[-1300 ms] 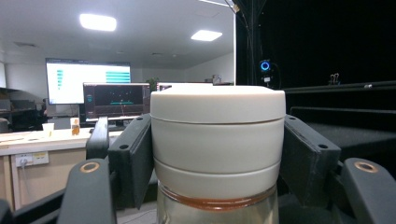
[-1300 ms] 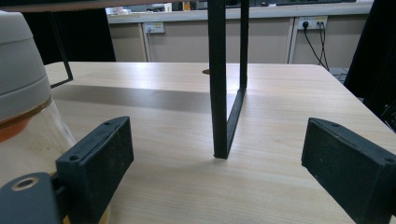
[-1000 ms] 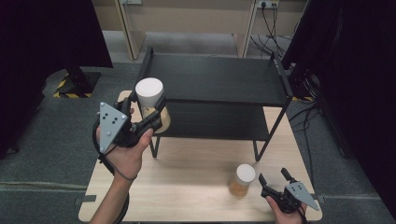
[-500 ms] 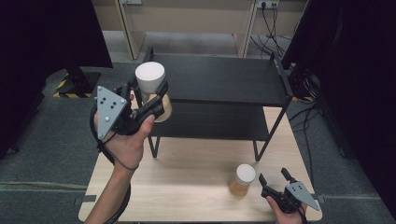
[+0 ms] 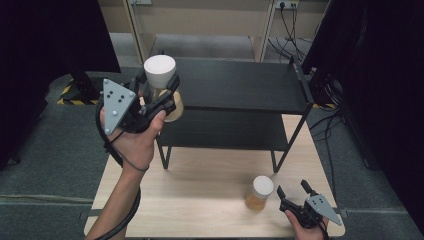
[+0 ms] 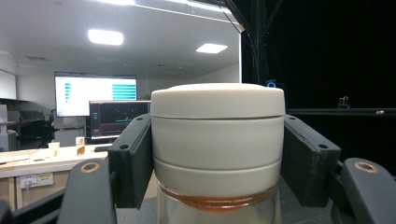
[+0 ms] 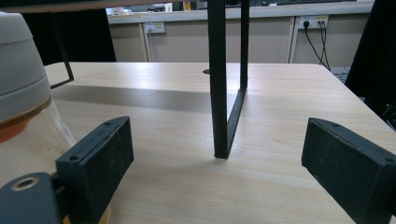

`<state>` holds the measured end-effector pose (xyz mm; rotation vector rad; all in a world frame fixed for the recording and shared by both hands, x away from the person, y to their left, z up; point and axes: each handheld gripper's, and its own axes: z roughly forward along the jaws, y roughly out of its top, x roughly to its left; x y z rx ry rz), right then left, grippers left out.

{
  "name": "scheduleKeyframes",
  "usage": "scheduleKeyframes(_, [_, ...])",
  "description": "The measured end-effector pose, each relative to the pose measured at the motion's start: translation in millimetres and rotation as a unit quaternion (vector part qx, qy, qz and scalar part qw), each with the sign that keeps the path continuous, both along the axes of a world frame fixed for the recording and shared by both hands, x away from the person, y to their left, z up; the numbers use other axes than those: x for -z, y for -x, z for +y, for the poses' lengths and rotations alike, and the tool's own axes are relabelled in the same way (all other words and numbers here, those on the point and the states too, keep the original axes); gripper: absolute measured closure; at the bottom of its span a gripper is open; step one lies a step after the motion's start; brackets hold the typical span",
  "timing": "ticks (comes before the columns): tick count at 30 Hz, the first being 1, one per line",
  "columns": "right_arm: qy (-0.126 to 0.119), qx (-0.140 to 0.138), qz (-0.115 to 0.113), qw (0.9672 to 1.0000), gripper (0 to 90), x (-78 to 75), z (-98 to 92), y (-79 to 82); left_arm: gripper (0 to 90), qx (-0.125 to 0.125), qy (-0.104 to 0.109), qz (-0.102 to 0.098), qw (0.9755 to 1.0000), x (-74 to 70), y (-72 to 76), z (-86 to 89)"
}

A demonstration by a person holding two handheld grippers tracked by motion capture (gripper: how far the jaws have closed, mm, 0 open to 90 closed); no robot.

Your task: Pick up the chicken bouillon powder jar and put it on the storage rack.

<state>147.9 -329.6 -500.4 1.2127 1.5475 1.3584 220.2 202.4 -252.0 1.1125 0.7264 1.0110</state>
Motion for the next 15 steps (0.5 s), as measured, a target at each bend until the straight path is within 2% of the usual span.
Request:
scheduleKeyframes(10, [-0.001,-0.001,0.001,1.0000,9.4,-0.1,-0.4,-0.3,33.7,-0.018,-0.007,0.002,0.9998,-12.1,-19.8,-4.7])
scheduleKeyframes(15, [0.000,-0.001,0.001,1.0000,9.4,-0.1,-0.2,-0.3,33.7,-0.025,-0.007,0.011,0.9996,-13.9,-31.6,-7.0])
